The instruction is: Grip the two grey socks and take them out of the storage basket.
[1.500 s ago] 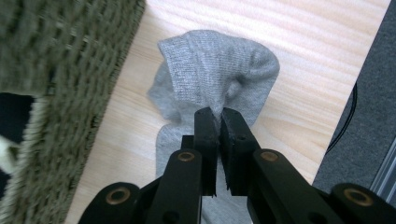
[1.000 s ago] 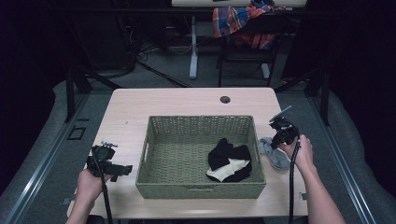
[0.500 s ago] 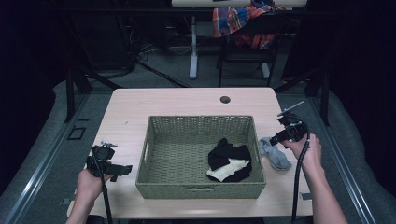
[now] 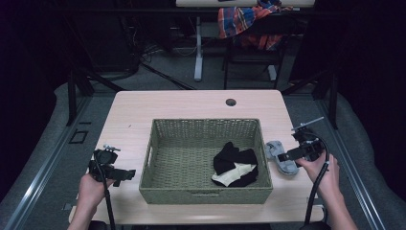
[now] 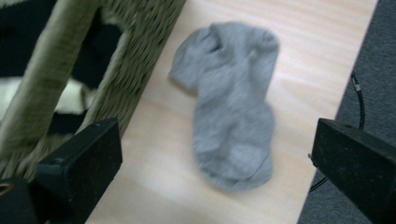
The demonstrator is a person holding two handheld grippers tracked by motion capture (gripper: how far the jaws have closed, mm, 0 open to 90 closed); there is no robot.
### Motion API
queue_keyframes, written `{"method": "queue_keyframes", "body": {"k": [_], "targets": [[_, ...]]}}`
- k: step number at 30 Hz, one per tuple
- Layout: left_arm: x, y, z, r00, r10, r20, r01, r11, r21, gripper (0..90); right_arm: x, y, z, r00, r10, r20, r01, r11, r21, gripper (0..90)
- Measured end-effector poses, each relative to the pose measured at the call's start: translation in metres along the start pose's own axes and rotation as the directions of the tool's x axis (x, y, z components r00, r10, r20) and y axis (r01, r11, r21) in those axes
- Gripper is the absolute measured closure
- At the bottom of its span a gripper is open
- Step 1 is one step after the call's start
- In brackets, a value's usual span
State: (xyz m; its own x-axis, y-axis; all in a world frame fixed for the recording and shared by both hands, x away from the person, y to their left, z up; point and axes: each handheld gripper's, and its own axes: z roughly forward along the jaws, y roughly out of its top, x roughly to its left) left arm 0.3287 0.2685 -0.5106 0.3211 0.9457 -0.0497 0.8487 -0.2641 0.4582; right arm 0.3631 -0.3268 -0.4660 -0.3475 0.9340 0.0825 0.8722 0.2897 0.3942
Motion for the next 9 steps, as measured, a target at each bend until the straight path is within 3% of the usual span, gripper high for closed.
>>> {"method": "queue_keyframes", "body": {"k": [2,5,9], "targets": [[0.0,0.0,0.0,1.0,0.003,-0.001,-0.003,1.0,0.0,0.9,0.006,-0.009,0.001,0.9998,-0.006,-0.017,0.006,1.0,-0.013,1.3],[0.0,0.0,0.0,1.0,0.006,-0.002,-0.006,1.0,0.004,0.9,0.012,-0.02,0.001,0.9987,-0.038,-0.034,0.039,0.999,0.013,3.1],[-0.001,0.001,0.002,1.0,0.007,-0.004,-0.007,1.0,0.004,0.9,0.011,-0.02,-0.002,0.9984,-0.057,-0.006,0.056,0.998,-0.012,6.1]]}}
